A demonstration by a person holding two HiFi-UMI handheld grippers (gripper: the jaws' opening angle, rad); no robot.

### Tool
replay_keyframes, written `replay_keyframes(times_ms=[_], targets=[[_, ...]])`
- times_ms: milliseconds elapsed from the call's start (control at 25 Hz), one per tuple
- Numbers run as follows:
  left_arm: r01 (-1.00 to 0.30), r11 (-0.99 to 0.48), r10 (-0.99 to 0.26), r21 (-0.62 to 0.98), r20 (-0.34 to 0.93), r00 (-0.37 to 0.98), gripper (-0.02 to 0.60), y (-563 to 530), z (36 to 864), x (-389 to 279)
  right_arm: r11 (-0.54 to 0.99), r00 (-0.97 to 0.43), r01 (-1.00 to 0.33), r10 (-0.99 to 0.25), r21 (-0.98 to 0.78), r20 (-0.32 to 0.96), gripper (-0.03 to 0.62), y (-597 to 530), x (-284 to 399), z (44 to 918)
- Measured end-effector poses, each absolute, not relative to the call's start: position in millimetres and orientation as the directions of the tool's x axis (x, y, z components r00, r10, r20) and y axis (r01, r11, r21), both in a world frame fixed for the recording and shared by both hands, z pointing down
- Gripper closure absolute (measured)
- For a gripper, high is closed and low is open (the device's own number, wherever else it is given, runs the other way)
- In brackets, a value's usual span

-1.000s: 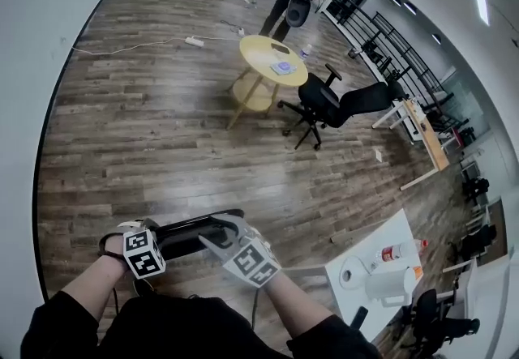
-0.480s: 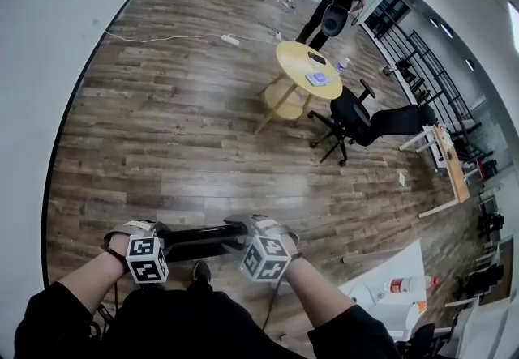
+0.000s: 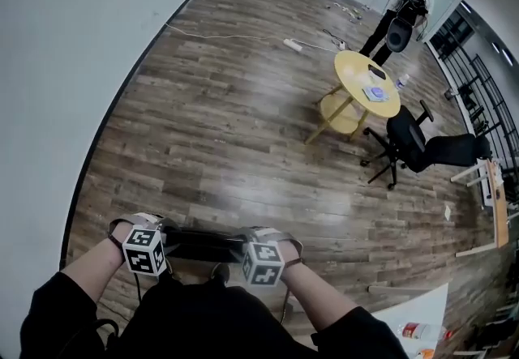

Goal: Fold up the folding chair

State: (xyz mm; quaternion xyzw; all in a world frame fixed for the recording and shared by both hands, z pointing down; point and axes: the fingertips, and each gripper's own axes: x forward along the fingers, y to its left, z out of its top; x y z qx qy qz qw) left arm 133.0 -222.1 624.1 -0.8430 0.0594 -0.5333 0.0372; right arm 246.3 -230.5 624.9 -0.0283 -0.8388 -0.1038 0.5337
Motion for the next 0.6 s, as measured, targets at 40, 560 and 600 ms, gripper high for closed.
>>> replay_keyframes(times_ms=[40,560,600], targets=[[-0.069,-0.990,-0.137,-0.119,0.896,0.422,0.488,-221,624,133,0.977,-0.432,0.163,-0.053,0.136,0.900,0.491,-228,246,625],[-0.077,-0.995,-0.082,-0.057,0.915,0.396,0.527,-191,626,137,0.986,-0.439,0.153,0.009,0.065,0.898,0.536,-202,250,626],[-0.072,-0.996,-0.084,-0.060,0.919,0.385,0.528,-190,626,137,0.988,-0.440,0.146,0.013,0.057,0.898,0.536,-200,251,626]])
